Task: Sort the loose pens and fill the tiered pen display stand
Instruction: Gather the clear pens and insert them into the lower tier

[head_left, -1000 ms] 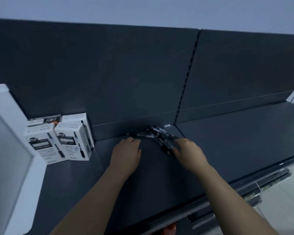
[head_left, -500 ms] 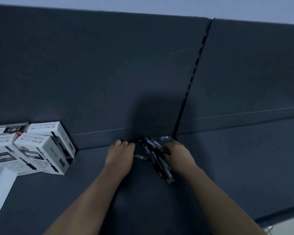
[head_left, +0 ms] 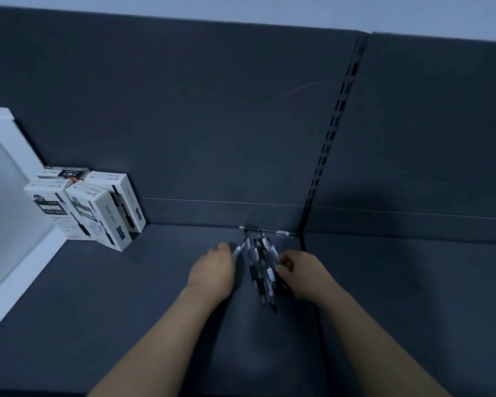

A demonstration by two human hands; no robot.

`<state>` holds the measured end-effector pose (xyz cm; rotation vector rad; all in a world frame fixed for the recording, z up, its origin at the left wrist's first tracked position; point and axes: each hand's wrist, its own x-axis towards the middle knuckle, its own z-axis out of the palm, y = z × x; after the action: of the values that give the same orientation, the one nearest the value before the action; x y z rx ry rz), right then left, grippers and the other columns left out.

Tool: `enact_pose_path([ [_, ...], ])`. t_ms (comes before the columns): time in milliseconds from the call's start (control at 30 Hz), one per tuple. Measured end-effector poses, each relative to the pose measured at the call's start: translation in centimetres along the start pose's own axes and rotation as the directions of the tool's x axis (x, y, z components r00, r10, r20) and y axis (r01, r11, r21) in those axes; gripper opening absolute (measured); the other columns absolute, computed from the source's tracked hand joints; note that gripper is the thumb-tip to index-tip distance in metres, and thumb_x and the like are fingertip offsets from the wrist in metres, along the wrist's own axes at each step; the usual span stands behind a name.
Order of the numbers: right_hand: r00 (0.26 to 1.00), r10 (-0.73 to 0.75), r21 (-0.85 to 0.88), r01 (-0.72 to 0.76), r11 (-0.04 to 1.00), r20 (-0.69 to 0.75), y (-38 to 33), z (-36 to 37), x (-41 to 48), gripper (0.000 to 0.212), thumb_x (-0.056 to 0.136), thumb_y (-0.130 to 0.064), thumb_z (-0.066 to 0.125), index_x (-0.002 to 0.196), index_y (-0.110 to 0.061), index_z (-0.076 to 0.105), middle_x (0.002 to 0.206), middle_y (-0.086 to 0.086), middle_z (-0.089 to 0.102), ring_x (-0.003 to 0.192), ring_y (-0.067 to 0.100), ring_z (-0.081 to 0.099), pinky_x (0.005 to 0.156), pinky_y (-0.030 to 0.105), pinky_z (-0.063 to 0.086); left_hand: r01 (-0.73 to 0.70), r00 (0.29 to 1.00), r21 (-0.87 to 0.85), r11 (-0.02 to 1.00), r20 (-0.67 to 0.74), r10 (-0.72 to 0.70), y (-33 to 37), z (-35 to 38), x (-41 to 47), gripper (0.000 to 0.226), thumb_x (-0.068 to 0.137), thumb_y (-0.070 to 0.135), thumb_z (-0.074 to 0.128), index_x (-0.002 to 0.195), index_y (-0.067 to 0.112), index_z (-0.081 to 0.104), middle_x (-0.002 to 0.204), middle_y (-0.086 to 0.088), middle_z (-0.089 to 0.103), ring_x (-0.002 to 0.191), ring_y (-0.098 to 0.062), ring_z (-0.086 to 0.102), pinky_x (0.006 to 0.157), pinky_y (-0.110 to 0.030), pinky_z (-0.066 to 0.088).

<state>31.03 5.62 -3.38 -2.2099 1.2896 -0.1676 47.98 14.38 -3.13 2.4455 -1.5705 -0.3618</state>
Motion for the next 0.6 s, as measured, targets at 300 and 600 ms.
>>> enact_pose_path([
  [300,0.986,-0.091,0.027,0.089,0.996,0.137,1.4,0.0,-0.1,0.033,0.097,-0.005,0.032,0.078,-0.023,0.053,0.088,0.003,0.050,0.071,0.011,0.047,0.066,0.025,0.043,0.160,0.987,-0.005,0.987,0.030,-0.160,5.2,1.7,1.1,0.087,0.085,0.073,0.039,0.136,0.002,0.036,0.133,-0.015,0.038,0.122,-0.029,0.042,0.094,-0.037,0.044],
  [600,0.958,-0.154,-0.075,0.139,0.987,-0.243,2.4,-1.2,3.5,0.032,0.097,-0.007,0.044,0.124,-0.003,0.059,0.128,0.006,0.052,0.118,0.024,0.048,0.094,0.027,0.041,0.293,0.950,-0.063,0.954,0.133,-0.283,6.2,0.9,2.7,0.099,0.065,0.070,0.067,0.132,0.005,0.033,0.127,-0.010,0.037,0.118,-0.027,0.043,0.090,-0.035,0.045],
])
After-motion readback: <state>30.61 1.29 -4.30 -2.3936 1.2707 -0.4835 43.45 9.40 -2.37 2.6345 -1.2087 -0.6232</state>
